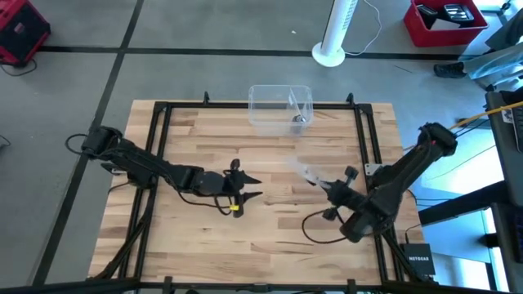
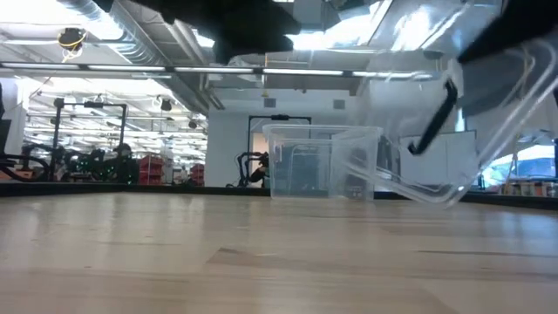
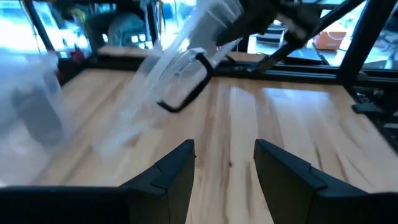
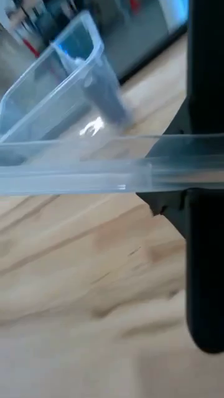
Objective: Roll bandage
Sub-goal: Close the transparent tupperware lid
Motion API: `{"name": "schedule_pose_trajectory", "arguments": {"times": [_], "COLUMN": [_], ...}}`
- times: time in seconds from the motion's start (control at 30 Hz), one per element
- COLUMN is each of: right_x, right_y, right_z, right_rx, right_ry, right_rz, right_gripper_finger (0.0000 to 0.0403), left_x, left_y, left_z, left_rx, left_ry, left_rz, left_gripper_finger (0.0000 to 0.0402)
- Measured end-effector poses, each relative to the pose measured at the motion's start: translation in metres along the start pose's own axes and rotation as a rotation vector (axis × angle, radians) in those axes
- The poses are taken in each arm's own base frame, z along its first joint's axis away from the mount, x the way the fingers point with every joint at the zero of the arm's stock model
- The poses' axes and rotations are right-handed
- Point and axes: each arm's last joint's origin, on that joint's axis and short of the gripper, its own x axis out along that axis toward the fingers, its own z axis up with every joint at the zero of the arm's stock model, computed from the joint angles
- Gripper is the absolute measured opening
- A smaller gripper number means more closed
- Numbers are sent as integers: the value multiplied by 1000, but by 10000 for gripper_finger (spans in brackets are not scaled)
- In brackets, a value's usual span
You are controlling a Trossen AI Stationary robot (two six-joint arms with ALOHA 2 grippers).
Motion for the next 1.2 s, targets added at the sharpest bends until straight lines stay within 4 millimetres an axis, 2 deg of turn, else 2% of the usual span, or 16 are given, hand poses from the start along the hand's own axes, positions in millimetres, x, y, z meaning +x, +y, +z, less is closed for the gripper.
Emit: {"name": "schedule_pose_trajectory", "arguments": {"times": [0.13,0.27,0.43,0.57,0.93,1.2], "right_x": [-5,-3,1,6,8,11], "right_y": [-9,-11,-12,-12,-11,-11], "right_z": [18,32,45,50,56,62], "right_rx": [152,229,311,366,429,483], "right_ry": [-47,-79,-101,-113,-143,-136], "right_rz": [60,89,91,86,90,126], "right_gripper_finger": [20,20,23,25,26,27], "left_x": [16,43,74,92,109,119], "left_y": [-9,-21,-34,-38,-37,-25], "left_z": [3,8,15,10,3,-2], "left_rx": [101,211,313,390,434,418], "left_ry": [-33,-50,-48,-19,-8,-11], "left_rz": [17,46,137,269,260,332], "left_gripper_finger": [159,159,159,159,159,159]}}
